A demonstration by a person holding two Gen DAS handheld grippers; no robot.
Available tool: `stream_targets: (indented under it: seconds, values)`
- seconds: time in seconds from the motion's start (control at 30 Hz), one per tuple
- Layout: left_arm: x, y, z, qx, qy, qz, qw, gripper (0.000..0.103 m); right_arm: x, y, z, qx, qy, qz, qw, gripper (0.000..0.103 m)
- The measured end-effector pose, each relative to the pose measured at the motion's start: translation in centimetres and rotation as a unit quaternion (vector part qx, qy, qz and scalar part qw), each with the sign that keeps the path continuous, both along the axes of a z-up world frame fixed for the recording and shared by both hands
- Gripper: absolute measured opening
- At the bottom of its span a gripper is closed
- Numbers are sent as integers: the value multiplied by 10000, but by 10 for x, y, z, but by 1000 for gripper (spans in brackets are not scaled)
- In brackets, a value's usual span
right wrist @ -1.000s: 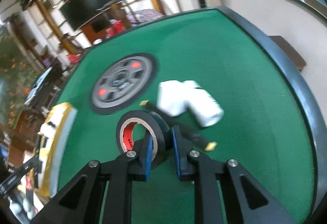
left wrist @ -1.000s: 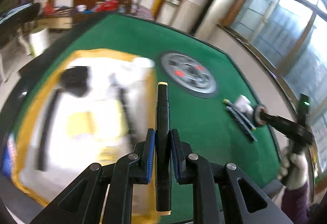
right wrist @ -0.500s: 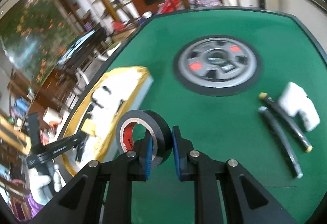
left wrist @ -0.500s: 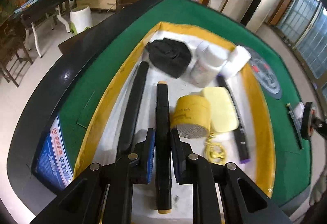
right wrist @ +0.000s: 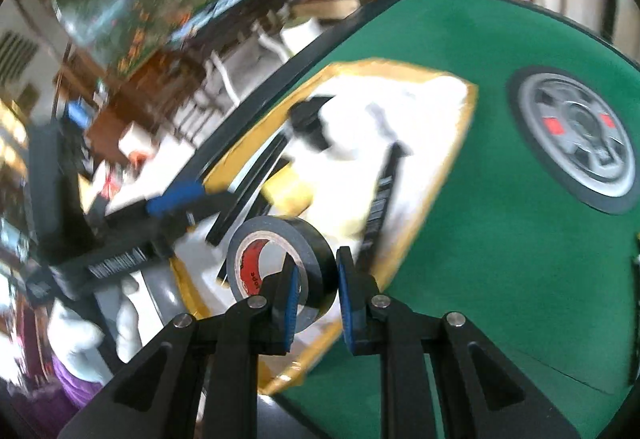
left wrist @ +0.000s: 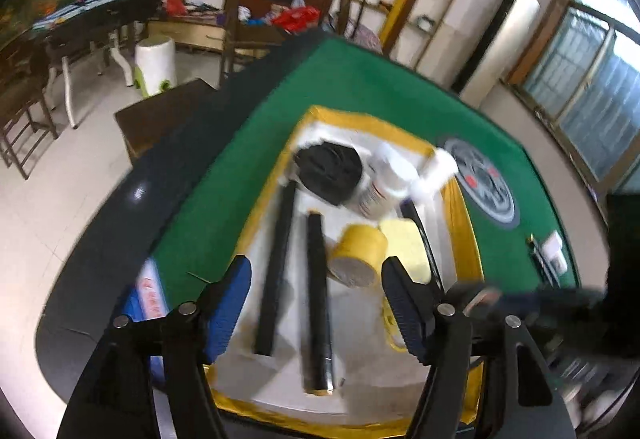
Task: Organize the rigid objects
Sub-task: 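Carry the marker and electrical tape into the white tray and open both tools, then withdraw both tools from the tray back to the remaining objects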
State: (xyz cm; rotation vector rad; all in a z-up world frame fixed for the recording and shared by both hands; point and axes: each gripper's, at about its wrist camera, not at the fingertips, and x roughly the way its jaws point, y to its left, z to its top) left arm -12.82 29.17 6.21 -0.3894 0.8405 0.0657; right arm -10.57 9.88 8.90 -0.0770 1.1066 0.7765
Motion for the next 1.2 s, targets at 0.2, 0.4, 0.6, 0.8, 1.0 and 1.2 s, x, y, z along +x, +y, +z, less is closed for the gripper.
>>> stream_targets:
  seconds: [0.2,0.4,0.6,0.8,1.0,1.2]
  values:
    - [-4,29,5,-220,-176,317,9991,72,-10,57,-27,-640,126,490,9967,17]
    - [-8,35,2,-365,-157,381,9985,72,5,89,-41,-950,18,474,9943,18]
    - [-11,37,3,-346,-221,404,9983,76,6,88,-35,-916,-188,487,9944,34]
    - [-12,22,4,-482,-320,157,9982,77,-13,51,1,-199,-461,250,9984,55]
    - [-14,-16,16,-475,-582,-427,9963,77,-35,-18,19,283,-951,-486,9939,57]
    - [-8,-68,25,-255,-498,-974,9937,77,-23,-87,16,460,-987,-1370,9846,57]
